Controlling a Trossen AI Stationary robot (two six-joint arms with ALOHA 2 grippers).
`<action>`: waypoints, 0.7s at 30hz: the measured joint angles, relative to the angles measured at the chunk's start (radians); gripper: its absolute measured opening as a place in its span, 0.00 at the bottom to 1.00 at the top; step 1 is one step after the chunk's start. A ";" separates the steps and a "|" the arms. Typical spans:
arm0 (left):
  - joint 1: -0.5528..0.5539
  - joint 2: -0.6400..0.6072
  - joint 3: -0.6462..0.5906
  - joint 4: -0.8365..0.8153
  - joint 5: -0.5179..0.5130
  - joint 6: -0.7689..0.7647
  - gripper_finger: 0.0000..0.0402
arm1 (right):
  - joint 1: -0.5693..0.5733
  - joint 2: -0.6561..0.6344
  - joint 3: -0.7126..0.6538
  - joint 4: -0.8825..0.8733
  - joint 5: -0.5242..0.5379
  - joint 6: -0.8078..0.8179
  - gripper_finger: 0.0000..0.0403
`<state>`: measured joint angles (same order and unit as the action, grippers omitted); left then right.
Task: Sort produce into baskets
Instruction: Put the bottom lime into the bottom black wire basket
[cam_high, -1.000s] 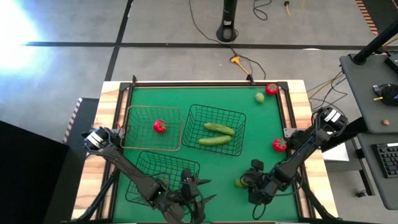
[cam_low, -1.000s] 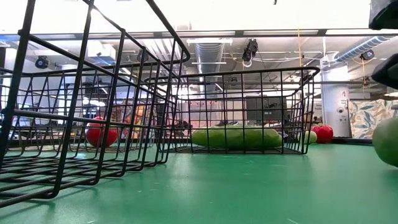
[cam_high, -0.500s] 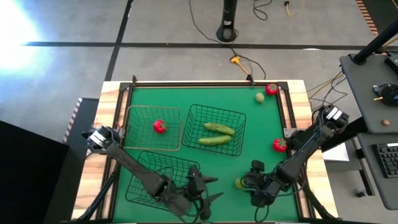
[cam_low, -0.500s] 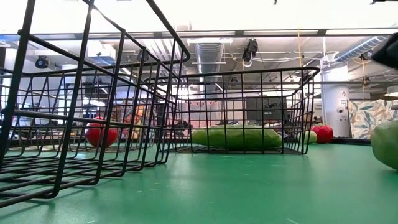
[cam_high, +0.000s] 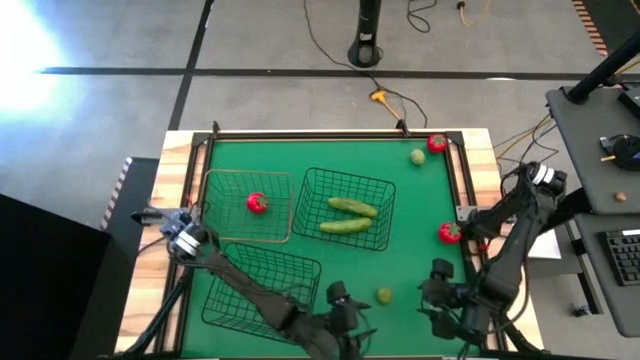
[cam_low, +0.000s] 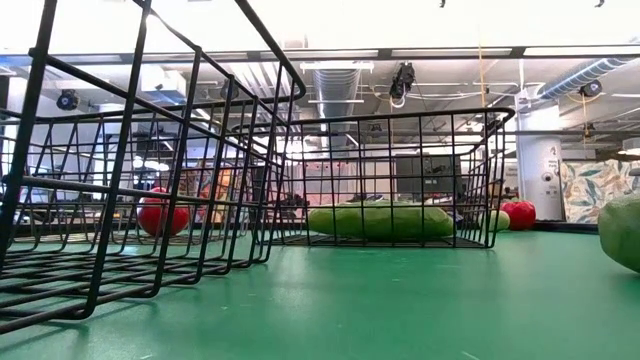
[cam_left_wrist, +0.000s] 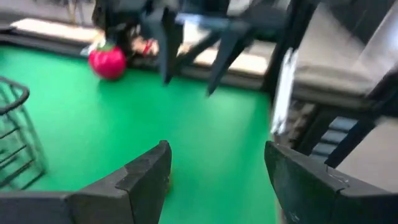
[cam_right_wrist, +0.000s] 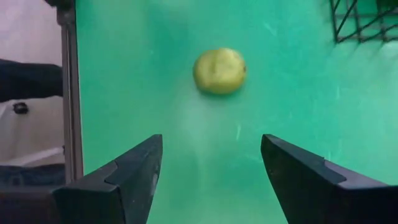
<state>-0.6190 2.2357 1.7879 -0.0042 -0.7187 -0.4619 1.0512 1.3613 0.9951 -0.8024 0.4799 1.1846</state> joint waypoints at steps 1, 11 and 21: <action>0.005 0.015 0.055 -0.089 0.001 -0.016 0.60 | 0.012 0.006 0.000 0.000 0.001 0.012 0.65; 0.077 0.285 0.553 -0.619 0.061 -0.101 0.60 | 0.053 0.097 -0.001 0.005 0.063 0.075 0.64; 0.108 0.267 0.425 -0.514 0.136 -0.149 0.60 | -0.018 0.254 -0.001 0.029 0.128 0.054 0.67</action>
<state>-0.5109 2.5031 2.2125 -0.5182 -0.5828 -0.6108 1.0336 1.6150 0.9939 -0.7736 0.6080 1.2388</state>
